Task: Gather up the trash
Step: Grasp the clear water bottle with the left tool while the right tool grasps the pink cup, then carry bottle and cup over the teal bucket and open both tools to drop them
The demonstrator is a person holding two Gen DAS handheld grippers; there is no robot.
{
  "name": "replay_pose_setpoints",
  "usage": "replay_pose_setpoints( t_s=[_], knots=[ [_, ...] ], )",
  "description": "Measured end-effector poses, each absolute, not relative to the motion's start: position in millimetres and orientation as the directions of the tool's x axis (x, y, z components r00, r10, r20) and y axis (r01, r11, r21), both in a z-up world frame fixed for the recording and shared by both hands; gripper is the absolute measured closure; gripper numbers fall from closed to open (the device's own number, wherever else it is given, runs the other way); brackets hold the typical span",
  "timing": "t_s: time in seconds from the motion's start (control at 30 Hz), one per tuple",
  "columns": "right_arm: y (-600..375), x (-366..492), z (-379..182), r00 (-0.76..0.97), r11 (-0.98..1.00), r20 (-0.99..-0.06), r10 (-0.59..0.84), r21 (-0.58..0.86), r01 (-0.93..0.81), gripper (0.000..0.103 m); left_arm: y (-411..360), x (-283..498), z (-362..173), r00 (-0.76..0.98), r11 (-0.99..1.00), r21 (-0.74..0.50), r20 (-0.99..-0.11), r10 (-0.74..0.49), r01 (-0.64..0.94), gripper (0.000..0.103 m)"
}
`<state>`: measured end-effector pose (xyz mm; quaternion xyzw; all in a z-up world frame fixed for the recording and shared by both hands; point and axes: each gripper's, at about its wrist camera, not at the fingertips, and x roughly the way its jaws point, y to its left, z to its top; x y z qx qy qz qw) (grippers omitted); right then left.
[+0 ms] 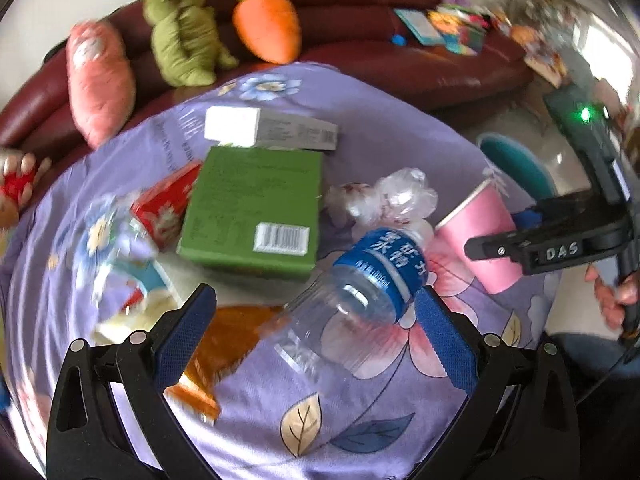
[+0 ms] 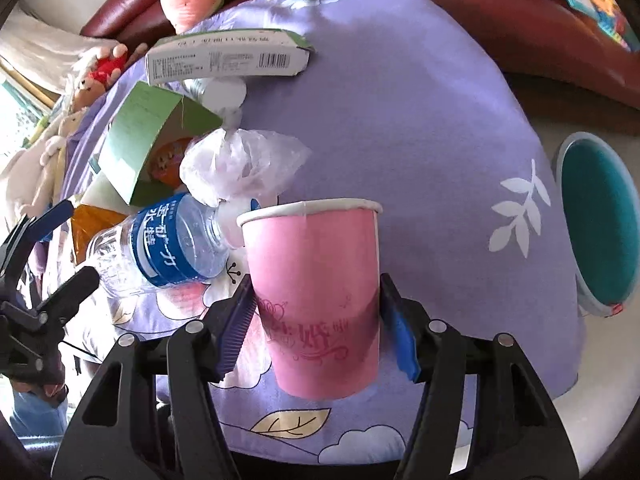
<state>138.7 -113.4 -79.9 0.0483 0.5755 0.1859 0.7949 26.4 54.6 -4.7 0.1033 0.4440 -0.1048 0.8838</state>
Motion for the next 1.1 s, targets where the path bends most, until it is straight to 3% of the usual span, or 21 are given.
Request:
replay_pose_setpoints(
  t_s=[0.13, 0.33, 0.43, 0.53, 0.87, 0.93, 1.1],
  knots=[
    [-130, 136, -78, 0.279, 0.928, -0.891, 0.358, 0.309, -0.206, 0.044, 36, 40, -21, 0.537, 0.912, 0.183, -0.842, -0.047, 0.368, 0.003],
    [-153, 133, -80, 0.293, 0.927, -0.88, 0.373, 0.341, -0.155, 0.044, 28, 32, -42, 0.471, 0.898, 0.154, -0.88, -0.065, 0.412, 0.005],
    [-162, 132, -83, 0.296, 0.923, -0.874, 0.385, 0.362, -0.132, 0.044, 20, 23, -44, 0.459, 0.903, 0.114, -0.883, -0.098, 0.414, 0.021],
    [-169, 130, -84, 0.303, 0.918, -0.866, 0.397, 0.379, -0.119, 0.044, 15, 20, -48, 0.409, 0.908, 0.027, -0.898, -0.161, 0.418, 0.029],
    [-181, 125, -87, 0.309, 0.907, -0.854, 0.419, 0.407, -0.103, 0.044, 7, 55, -68, 0.349, 0.939, 0.04, -0.933, -0.088, 0.343, 0.028],
    [-182, 124, -87, 0.312, 0.904, -0.849, 0.426, 0.415, -0.104, 0.044, 3, 59, -74, 0.347, 0.944, 0.052, -0.935, -0.069, 0.327, 0.035],
    [-196, 120, -83, 0.344, 0.894, -0.828, 0.443, 0.437, -0.099, 0.044, 0, 51, -65, 0.358, 0.957, 0.006, -0.928, -0.102, 0.288, 0.036]
  ],
)
